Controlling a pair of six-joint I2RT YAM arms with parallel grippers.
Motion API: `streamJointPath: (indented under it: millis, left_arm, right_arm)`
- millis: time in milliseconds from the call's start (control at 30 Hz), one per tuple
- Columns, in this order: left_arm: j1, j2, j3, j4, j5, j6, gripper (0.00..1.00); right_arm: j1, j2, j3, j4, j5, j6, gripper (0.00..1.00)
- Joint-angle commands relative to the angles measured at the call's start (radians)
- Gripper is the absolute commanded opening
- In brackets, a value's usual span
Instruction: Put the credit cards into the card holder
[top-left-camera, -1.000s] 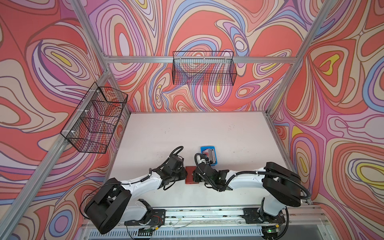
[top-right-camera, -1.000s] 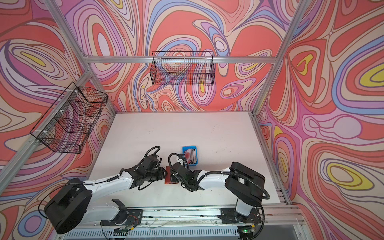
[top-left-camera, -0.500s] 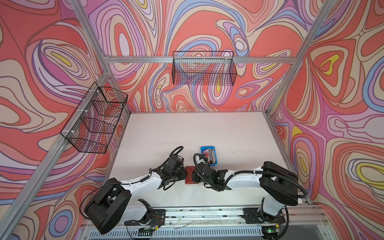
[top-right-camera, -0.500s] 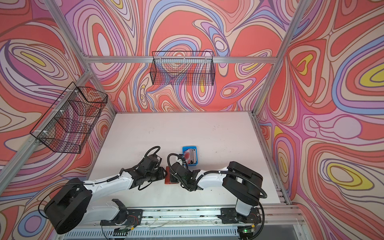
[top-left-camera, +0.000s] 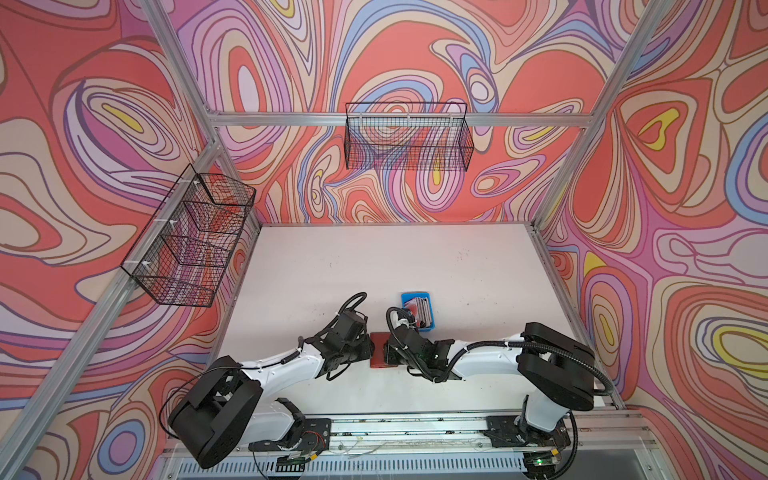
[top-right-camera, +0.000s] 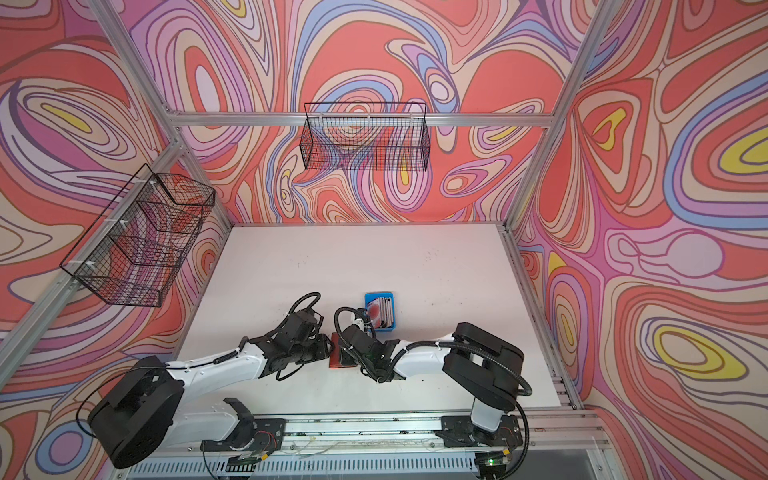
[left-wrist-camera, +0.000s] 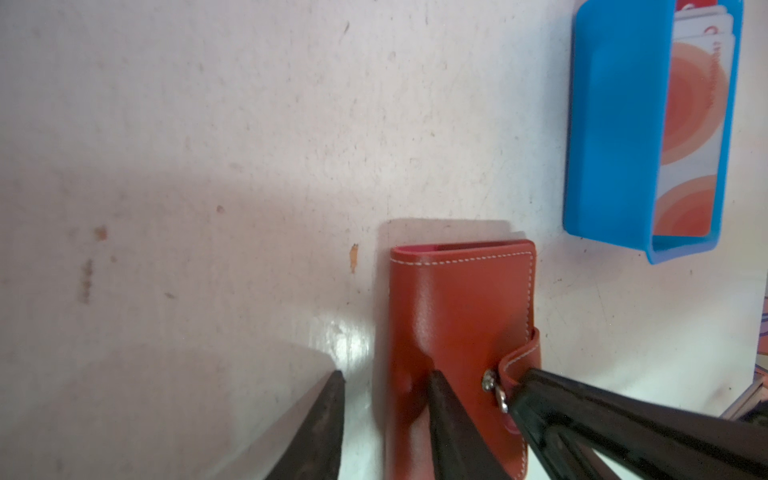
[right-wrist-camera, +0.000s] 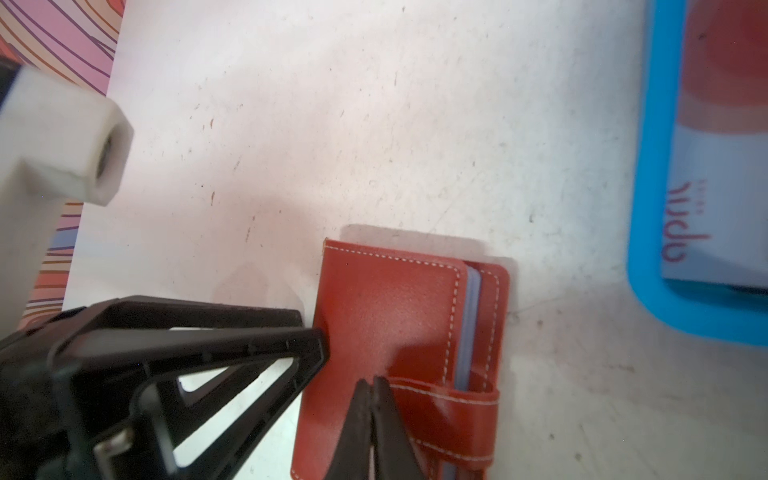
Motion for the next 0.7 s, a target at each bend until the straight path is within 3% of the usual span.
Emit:
streamJointPath:
  millis: [0,667]
  left_arm:
    - [0.002,0.004,-0.034,-0.089,-0.015,0.008,0.37]
    - [0.002,0.008,-0.042,-0.080,-0.015,0.005,0.37]
  right_arm:
    - [0.006,0.023,0.013,0.019,-0.015,0.005,0.00]
    - [0.017,0.076,-0.065,0.114,-0.024,0.062,0.00]
